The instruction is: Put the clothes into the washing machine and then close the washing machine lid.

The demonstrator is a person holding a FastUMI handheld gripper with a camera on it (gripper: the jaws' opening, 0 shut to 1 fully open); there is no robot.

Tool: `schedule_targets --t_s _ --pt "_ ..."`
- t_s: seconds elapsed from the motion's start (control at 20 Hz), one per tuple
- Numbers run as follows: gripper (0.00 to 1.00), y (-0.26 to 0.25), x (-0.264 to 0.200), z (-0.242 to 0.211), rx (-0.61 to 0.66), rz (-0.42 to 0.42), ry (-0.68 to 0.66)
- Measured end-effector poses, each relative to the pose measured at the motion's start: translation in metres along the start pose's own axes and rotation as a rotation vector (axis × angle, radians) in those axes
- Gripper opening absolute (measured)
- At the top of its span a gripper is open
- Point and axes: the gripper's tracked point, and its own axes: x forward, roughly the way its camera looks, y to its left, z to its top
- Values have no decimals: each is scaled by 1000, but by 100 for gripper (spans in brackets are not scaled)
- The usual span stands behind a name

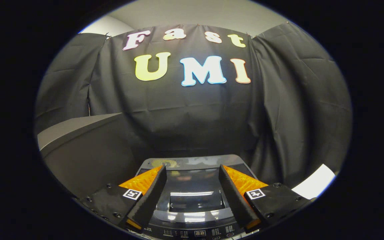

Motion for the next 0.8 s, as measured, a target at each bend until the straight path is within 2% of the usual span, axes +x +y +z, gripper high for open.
schedule_targets --t_s 0.15,0.3,0.55,0.8 --pt "98 2 -7 -20 -10 6 32" --pt "98 4 -13 -21 3 12 32" --pt "98 11 -30 1 25 21 -10" --pt "97 18 -67 35 4 31 -79"
